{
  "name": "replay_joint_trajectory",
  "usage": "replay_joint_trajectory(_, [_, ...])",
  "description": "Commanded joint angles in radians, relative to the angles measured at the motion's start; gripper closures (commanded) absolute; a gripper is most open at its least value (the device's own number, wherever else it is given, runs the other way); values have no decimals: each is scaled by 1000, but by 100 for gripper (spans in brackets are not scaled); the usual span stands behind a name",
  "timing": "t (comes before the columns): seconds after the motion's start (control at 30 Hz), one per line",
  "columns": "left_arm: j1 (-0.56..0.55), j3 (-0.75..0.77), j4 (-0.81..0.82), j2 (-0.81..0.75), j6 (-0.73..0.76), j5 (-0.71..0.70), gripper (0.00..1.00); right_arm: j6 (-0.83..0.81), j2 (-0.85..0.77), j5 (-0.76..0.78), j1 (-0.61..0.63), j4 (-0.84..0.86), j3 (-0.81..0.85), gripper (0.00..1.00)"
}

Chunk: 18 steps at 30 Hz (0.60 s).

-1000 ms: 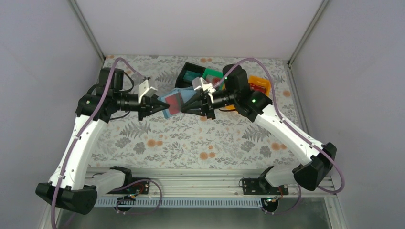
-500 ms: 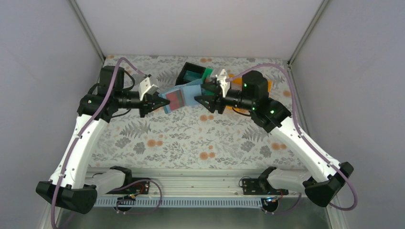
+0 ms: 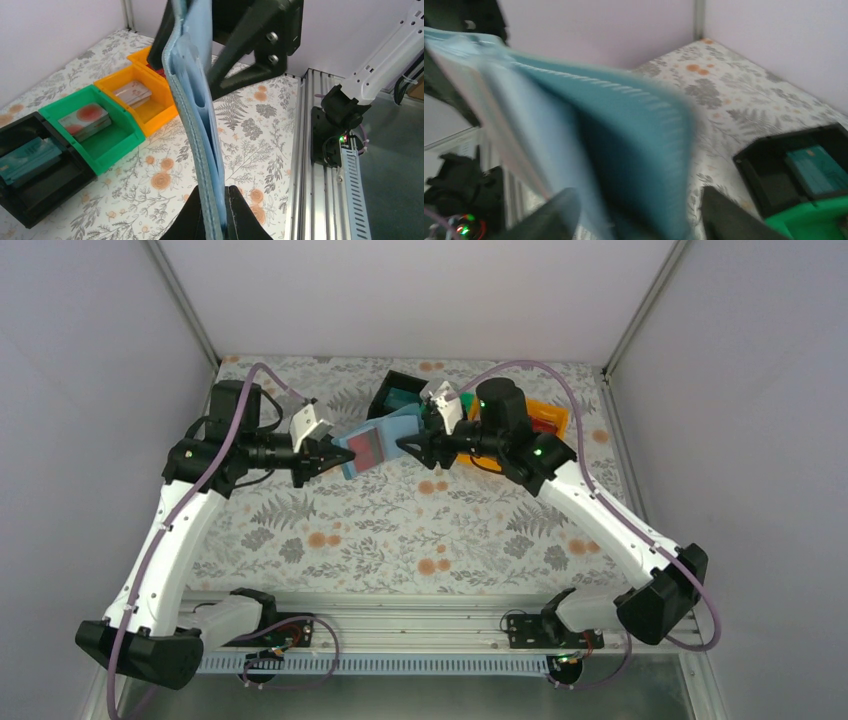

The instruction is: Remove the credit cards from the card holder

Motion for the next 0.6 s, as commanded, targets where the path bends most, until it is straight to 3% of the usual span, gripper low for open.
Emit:
replay_joint_trajectory(0.0, [-4,-6,-18,-34,53,60,98,-31,29,-172,-20,-2,83,62])
replay_joint_trajectory(0.07, [-3,8,-24,-29,55,69,98,-41,32,-268,-21,-6,88,93])
replay_joint_trajectory(0.1, [-3,15,-28,-26,59,77,97,-51,28,-308,-21,-3,81,96])
replay_joint_trajectory(0.13, [-3,20,-32,-23,64,83,95,-57,21,-332,-21,2,71,96])
replay_joint_trajectory(0.2, [-3,29,-45,-29,78,89,79,-54,1,-332,-24,14,48,96])
replay_joint_trajectory(0.27, [-3,32,-69,-44,120,98,71,-52,-13,-348,-37,18,47,96])
replay_joint_trajectory(0.43, [-3,45,-120,-65,182,128,70,-51,-37,-396,-56,9,59,96])
replay_joint_trajectory(0.57, [-3,42,-57,-62,108,107,76,-42,-36,-436,-57,12,61,96])
